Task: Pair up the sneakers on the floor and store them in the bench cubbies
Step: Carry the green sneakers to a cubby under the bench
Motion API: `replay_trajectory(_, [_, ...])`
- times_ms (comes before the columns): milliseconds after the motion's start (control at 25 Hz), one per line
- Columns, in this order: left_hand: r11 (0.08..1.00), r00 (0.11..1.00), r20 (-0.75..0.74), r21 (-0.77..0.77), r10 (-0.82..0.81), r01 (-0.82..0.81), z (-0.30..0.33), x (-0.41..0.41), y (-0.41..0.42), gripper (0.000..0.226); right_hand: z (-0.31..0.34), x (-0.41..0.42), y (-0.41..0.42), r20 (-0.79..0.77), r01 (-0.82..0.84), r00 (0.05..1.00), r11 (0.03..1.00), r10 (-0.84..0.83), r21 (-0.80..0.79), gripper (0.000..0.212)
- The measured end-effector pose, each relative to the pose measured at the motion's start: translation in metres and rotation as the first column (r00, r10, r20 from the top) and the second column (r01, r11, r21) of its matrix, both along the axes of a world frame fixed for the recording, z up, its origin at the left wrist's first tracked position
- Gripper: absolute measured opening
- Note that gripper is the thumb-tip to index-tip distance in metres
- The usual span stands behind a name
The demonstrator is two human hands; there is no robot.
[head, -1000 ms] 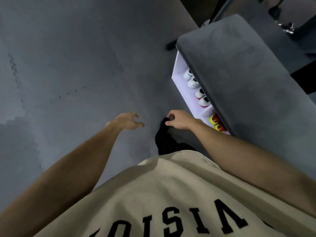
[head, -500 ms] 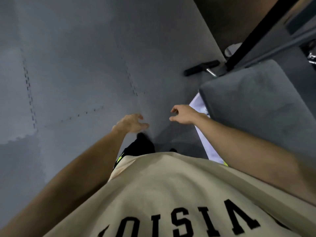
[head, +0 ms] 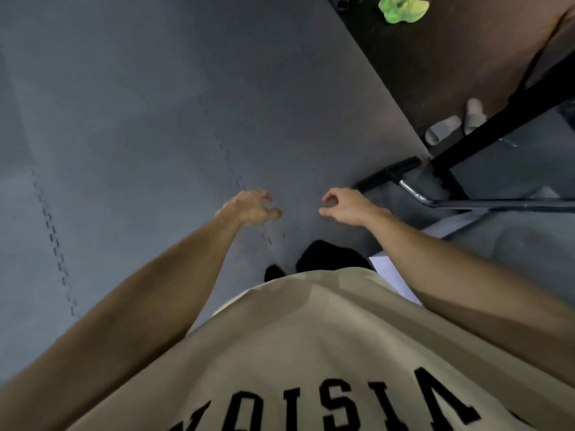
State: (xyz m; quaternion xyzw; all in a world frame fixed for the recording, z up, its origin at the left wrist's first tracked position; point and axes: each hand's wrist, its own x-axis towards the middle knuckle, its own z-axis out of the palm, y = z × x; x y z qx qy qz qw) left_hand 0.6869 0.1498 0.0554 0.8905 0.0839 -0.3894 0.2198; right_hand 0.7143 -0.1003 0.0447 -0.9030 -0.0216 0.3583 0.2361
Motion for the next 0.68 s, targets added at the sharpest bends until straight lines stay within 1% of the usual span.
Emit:
replay_trajectory(120, [0.999,0.999,0.012,0.016,-0.042,0.042,-0.001,0.087,0.015,0.075,-0.002,0.074,0.018,0.004,0.041,0.999,0.999,-0.041,0.014,0.044])
replay_trajectory(240, [0.994,0.994,0.035,0.05,-0.104,0.102,-0.002,0.189,0.022,0.071,-0.008,0.168,0.029,-0.012,0.05,0.999,0.999,-0.05,0.013,0.045])
replay_trajectory(320, [0.994,0.995,0.031,0.058,-0.096,0.094,-0.004,0.25,0.03,0.072,-0.007,0.231,0.032,-0.021,0.064,0.998,0.998,-0.064,0.029,0.046])
replay_trajectory(440, [0.99,0.994,0.015,0.088,-0.109,0.107,-0.004,0.33,0.039,0.076,0.004,0.315,0.039,-0.044,0.033,0.999,0.999,-0.032,0.028,0.047])
replay_trajectory(560, [0.99,0.993,0.031,0.097,-0.11,0.107,-0.003,0.41,0.044,0.073,0.011,0.391,0.041,-0.041,0.05,0.998,0.998,-0.049,0.027,0.048])
replay_trajectory(680, [0.987,0.992,0.021,0.101,-0.128,0.126,-0.007,0.484,0.043,0.079,0.008,0.458,0.042,-0.038,0.084,0.996,0.996,-0.083,0.042,0.047])
